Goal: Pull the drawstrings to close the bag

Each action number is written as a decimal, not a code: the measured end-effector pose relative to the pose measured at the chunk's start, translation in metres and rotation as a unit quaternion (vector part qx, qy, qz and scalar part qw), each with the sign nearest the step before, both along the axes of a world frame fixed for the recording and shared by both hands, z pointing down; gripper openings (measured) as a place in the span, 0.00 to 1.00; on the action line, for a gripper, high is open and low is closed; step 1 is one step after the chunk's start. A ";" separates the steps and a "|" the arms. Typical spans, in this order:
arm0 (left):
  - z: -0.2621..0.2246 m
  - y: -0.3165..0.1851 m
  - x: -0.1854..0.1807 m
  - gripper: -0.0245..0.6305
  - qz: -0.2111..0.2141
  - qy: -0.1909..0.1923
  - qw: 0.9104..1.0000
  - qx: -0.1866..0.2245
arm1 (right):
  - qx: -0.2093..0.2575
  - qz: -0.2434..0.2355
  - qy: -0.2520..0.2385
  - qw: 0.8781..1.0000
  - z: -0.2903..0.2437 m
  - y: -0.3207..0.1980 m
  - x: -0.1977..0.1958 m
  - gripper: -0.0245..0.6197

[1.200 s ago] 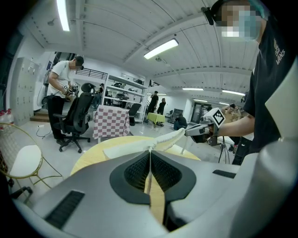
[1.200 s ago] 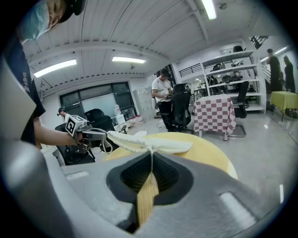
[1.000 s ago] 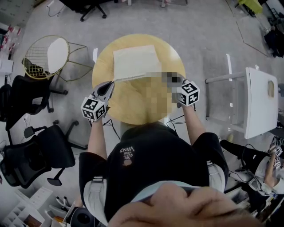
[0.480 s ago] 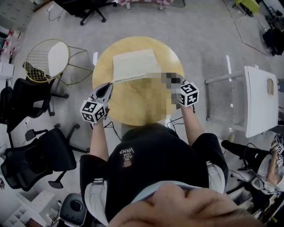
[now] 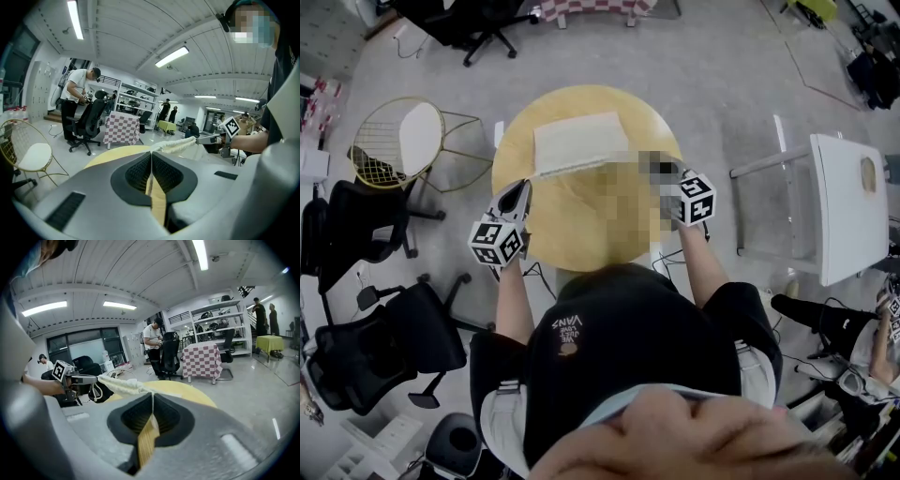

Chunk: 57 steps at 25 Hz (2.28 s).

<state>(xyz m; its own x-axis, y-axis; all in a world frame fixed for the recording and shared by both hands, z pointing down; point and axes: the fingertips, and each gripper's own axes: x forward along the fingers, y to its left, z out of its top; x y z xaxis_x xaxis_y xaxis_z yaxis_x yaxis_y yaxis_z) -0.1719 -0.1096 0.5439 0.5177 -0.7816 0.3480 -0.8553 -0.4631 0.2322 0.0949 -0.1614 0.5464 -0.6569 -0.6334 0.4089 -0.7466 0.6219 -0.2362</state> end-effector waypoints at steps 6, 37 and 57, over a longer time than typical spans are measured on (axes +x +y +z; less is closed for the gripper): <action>-0.005 -0.002 0.001 0.06 -0.012 0.004 1.000 0.004 | -0.002 0.016 -0.001 1.000 -0.001 -0.001 0.012 0.05; -0.007 0.007 -0.018 0.06 -0.042 0.006 0.999 -0.005 | -0.012 0.096 0.001 0.995 0.002 0.001 0.052 0.05; -0.004 0.010 -0.027 0.06 -0.059 -0.006 0.998 -0.012 | -0.021 0.133 0.004 0.991 0.013 0.003 0.076 0.05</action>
<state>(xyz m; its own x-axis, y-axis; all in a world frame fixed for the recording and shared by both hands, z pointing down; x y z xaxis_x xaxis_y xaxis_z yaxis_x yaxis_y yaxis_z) -0.1986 -0.0998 0.5399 0.4190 -0.8276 0.3735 -0.9061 -0.3542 0.2316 0.1708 -0.1579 0.5593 -0.4658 -0.7658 0.4433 -0.8847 0.3921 -0.2522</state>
